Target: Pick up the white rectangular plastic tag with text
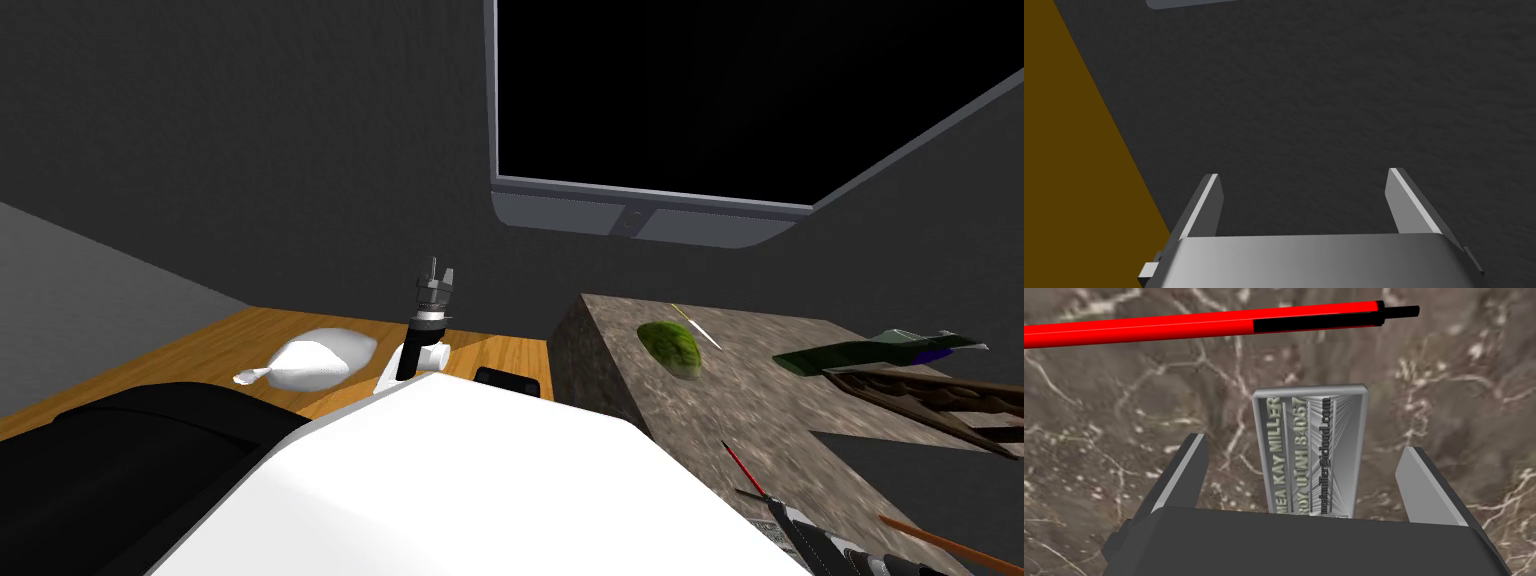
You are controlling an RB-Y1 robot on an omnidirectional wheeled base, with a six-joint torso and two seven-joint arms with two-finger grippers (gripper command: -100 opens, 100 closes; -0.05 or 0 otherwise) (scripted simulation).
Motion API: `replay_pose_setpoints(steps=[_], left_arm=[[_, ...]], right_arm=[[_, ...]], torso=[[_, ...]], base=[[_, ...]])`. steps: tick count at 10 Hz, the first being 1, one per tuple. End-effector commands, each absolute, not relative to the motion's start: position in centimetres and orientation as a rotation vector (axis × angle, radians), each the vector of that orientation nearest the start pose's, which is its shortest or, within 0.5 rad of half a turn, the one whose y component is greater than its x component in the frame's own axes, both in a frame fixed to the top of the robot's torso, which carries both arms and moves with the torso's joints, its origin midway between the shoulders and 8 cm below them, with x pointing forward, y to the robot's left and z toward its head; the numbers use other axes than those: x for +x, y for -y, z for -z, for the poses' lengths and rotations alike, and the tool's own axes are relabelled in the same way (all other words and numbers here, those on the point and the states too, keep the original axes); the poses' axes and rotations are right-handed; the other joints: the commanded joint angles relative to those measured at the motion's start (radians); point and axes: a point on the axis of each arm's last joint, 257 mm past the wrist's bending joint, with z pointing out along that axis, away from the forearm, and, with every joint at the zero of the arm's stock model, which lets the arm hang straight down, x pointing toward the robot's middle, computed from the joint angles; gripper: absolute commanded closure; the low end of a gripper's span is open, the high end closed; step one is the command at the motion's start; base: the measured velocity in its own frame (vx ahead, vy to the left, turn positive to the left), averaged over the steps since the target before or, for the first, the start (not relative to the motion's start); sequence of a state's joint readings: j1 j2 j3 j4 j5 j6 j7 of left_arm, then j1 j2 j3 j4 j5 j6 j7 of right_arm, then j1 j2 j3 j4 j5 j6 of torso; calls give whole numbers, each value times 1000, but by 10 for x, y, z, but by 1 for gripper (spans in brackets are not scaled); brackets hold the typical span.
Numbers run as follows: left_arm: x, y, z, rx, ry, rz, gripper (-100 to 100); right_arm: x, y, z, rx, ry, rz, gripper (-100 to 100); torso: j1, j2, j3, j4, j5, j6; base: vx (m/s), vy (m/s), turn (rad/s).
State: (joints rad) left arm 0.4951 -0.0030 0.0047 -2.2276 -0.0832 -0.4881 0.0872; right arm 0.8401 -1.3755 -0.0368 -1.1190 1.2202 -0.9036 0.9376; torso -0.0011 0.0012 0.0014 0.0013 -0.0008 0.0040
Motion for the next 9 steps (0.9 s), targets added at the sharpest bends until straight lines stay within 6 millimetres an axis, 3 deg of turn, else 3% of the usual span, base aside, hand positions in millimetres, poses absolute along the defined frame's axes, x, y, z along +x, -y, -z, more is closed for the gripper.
replay_pose_setpoints(steps=[1, 6, 7, 9], left_arm=[[357, -274, 0, -692, -677, 1314, 0], [357, -274, 0, -692, -677, 1314, 0], [357, -274, 0, -692, -677, 1314, 0], [357, -274, 0, -692, -677, 1314, 0]], right_arm=[[23, 664, 359, -2189, -2247, 6, -100], [33, 661, 360, -2132, -2300, 13, -100], [33, 661, 360, -2126, -2306, 14, 100], [33, 661, 360, -2130, -2303, 12, 100]], torso=[[0, 0, 0, 0, 0, 0], [0, 2, 1, 0, 0, 0], [0, -1, 0, 0, 0, 0], [-1, -5, -3, -1, 0, 0]], base=[[-92, 4, 170], [-98, 2, 77], [-10, 0, -4], [-3, 0, 3]])
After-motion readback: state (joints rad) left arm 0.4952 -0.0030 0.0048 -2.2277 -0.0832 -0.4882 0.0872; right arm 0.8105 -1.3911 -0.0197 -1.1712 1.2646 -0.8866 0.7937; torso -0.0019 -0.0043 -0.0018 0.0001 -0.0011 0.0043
